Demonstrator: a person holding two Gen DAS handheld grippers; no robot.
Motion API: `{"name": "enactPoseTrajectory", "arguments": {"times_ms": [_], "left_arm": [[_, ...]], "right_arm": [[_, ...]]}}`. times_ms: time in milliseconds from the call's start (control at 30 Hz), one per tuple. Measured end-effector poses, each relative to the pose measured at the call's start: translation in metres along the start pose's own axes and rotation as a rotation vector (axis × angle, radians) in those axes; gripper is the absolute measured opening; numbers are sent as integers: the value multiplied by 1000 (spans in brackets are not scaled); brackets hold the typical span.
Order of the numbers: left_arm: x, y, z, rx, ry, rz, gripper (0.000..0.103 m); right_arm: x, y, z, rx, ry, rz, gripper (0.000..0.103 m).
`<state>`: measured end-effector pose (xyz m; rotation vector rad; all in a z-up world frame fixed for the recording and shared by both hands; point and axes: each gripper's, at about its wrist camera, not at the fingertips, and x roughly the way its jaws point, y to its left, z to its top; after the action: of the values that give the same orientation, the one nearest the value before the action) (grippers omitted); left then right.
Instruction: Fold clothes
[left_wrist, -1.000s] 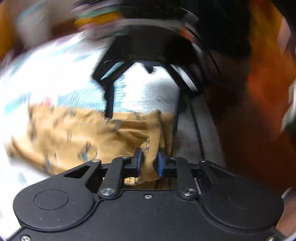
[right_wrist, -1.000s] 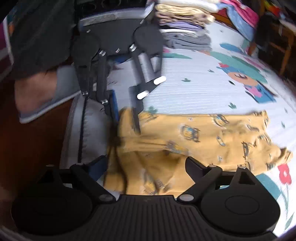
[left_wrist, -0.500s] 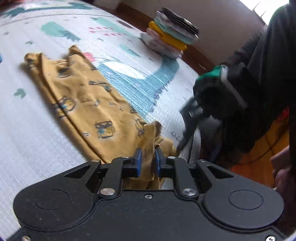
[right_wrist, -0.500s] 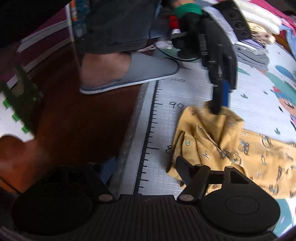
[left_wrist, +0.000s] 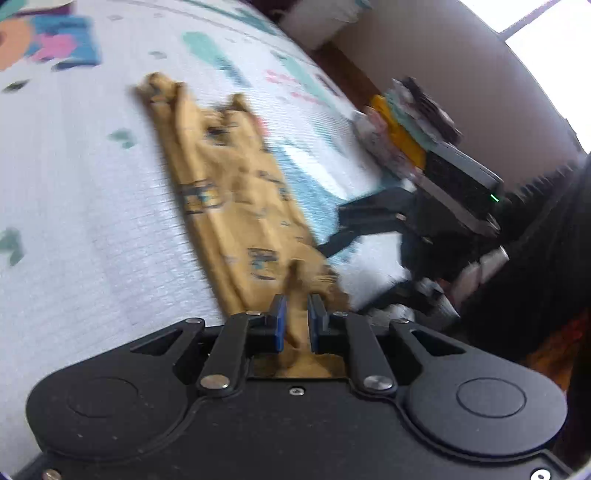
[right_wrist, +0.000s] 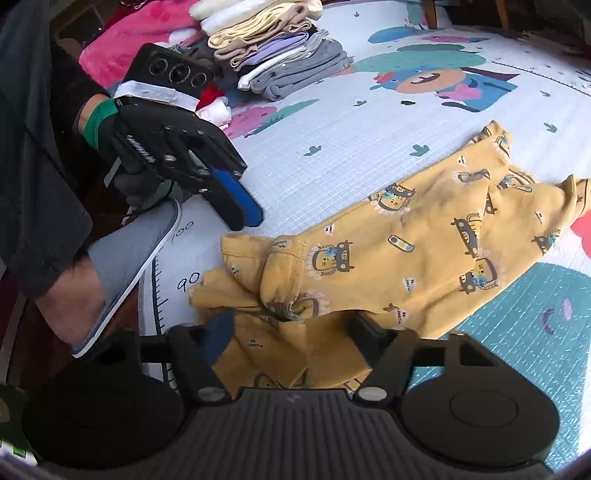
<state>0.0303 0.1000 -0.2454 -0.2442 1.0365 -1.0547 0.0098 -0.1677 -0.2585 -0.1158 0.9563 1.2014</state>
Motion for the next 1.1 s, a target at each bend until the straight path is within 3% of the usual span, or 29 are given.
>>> {"name": "enactPoseTrajectory", "arguments": {"times_ms": [33, 67, 133, 200, 233, 267, 300, 400, 467, 533, 633, 767, 833, 867, 900, 1000, 1067, 1100], "left_arm": [[5, -6, 3, 54, 9, 7, 18], [12, -10, 5, 102, 15, 23, 32], [20, -11, 8, 125, 27, 56, 48], [30, -5, 9, 108, 47, 79, 47], [34, -3, 10, 110, 62, 82, 34], [38, -2, 10, 118, 80, 80, 13], [37, -1, 11, 115, 79, 65, 10], [29, -5, 13, 151, 69, -15, 10], [29, -16, 11, 253, 141, -99, 10], [29, -27, 7, 354, 205, -132, 15], [26, -24, 12, 341, 187, -103, 25], [32, -16, 18, 281, 118, -50, 25], [53, -20, 8, 321, 188, 9, 25], [64, -22, 1, 370, 255, 44, 27], [65, -27, -6, 457, 261, 56, 27], [59, -30, -1, 476, 284, 70, 29], [49, -25, 12, 432, 258, 69, 46], [42, -20, 21, 411, 221, 72, 47]], "right_arm": [[2, 0, 1, -12, 3, -1, 53], [2, 1, -1, -24, 13, 9, 52], [4, 7, -1, -56, 27, 26, 48], [5, 13, -1, -85, 28, 36, 38], [5, 15, -1, -98, 27, 38, 26], [4, 18, 0, -118, 27, 44, 23], [2, 23, 1, -154, 33, 54, 22], [-6, 46, -3, -308, 82, 156, 22], [-7, 61, -11, -365, 159, 228, 22], [-8, 72, -21, -421, 209, 235, 25], [-14, 65, -24, -365, 203, 199, 30], [-23, 41, -6, -212, 88, 96, 32], [-20, 31, 3, -161, 17, 28, 45], [-17, 27, 7, -137, -13, 13, 47], [-12, 23, 10, -120, -36, -1, 50], [12, 25, 6, -212, 42, -55, 50], [16, 30, 3, -272, 87, -78, 50], [12, 28, 6, -250, 89, -63, 50]]}}
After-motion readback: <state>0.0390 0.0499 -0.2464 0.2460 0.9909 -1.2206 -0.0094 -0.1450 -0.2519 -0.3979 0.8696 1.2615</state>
